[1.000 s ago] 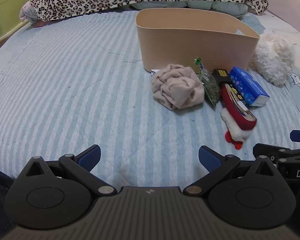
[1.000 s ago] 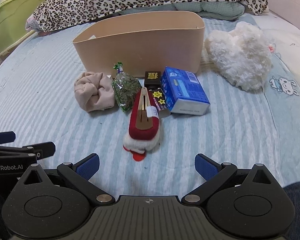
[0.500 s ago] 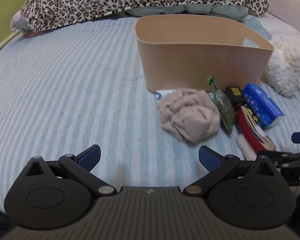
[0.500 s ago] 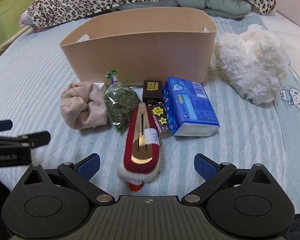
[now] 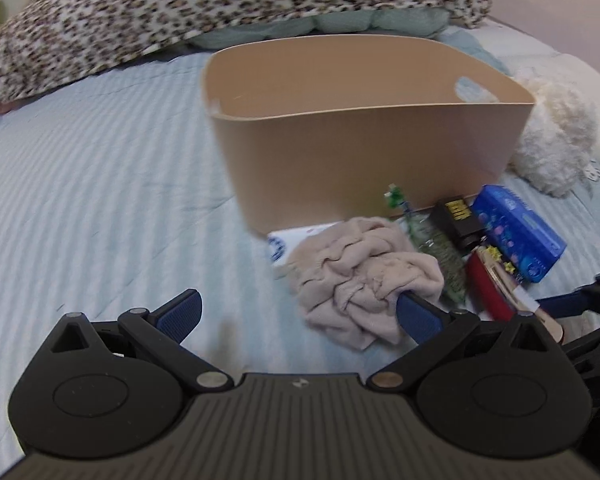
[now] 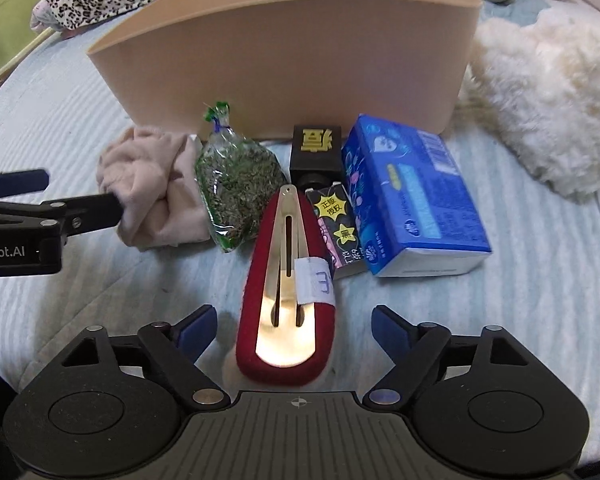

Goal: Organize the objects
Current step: 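Grasp the beige cloth with the left tool while the right tool grasps the red slipper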

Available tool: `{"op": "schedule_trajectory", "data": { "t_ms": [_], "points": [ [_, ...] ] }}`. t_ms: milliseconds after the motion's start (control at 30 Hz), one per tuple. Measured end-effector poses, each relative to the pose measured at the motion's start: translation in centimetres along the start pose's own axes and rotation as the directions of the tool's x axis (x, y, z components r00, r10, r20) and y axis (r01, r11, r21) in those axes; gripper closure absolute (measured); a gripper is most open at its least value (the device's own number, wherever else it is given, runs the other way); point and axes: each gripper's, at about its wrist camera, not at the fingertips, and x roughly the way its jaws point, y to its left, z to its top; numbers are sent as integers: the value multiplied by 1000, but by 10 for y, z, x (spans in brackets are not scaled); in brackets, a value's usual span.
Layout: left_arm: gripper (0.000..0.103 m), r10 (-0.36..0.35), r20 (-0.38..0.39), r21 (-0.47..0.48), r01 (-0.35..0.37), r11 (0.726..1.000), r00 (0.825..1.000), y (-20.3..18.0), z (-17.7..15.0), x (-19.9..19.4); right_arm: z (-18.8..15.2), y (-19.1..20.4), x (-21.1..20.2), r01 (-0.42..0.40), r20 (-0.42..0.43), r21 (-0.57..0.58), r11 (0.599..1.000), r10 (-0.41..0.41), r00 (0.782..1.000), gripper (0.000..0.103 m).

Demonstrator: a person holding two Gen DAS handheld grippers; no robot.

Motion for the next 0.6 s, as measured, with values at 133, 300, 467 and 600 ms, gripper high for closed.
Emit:
{"op": "schedule_trajectory", "data": {
  "t_ms": [133,300,467,600],
  "points": [
    [12,-65,8,-1,65,998,998,-6,3,17,-1,2,5,7,10,-15,1000,-7,1000,29],
    [45,-136,-29,1,137,991,990,-16,6,26,-3,-2,0,-24,47,5,1000,23,999,63],
    [73,-117,-36,17,117,993,993,-18,-3,19,-11,0,-7,-41,59,4,999,40,997,64],
    [81,-134,-49,-58,131,990,990,-10,-11,12,-20,3,-16,-65,69,8,998,64,996,65]
  ]
}}
